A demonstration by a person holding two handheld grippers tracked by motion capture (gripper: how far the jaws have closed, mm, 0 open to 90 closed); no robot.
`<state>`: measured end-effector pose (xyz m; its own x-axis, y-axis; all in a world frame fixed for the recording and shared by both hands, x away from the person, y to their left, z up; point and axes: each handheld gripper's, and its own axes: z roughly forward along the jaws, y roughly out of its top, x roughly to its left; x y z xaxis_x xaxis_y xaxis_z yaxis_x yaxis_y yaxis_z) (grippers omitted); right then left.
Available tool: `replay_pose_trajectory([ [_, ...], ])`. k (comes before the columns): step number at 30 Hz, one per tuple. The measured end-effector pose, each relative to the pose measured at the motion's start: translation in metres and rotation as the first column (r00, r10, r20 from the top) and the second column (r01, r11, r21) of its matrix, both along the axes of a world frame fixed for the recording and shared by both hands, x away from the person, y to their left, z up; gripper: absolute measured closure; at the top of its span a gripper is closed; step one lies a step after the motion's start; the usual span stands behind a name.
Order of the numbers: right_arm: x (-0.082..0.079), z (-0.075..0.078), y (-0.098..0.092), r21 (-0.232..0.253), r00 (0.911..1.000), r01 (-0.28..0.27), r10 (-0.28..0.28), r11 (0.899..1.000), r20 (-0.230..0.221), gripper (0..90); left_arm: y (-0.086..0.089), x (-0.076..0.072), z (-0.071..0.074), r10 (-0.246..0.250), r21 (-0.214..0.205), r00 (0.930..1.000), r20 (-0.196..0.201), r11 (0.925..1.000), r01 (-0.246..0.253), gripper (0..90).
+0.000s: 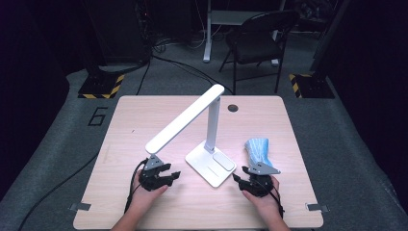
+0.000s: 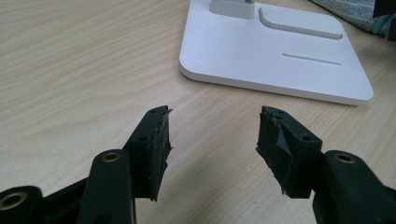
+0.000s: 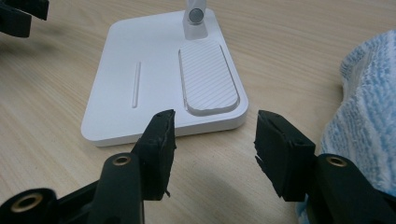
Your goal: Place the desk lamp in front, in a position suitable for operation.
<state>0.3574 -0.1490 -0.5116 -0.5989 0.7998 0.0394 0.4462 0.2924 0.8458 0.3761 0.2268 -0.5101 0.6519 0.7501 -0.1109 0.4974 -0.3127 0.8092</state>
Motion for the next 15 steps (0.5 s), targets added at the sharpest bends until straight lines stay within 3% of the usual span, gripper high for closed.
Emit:
replay_pose_trajectory([
  [7, 0.001, 0.003, 0.000, 0.009, 0.9999, -0.009, 0.009, 1.000, -0.005, 47.2, 0.001, 0.001, 0.000, 0.002, -0.011, 1.0000, -0.006, 0.9999, -0.002, 43.5],
  [11, 0.002, 0.006, 0.000, 0.017, 1.0000, -0.003, 0.003, 1.000, -0.006, 47.1, 0.000, 0.001, 0.001, -0.009, 0.007, 1.0000, 0.000, 0.9999, 0.009, 43.8],
  [15, 0.004, 0.014, 0.004, 0.029, 0.9997, -0.020, 0.021, 0.999, -0.012, 45.5, 0.000, 0.000, 0.003, 0.001, -0.020, 1.0000, 0.008, 0.9998, -0.001, 43.8],
])
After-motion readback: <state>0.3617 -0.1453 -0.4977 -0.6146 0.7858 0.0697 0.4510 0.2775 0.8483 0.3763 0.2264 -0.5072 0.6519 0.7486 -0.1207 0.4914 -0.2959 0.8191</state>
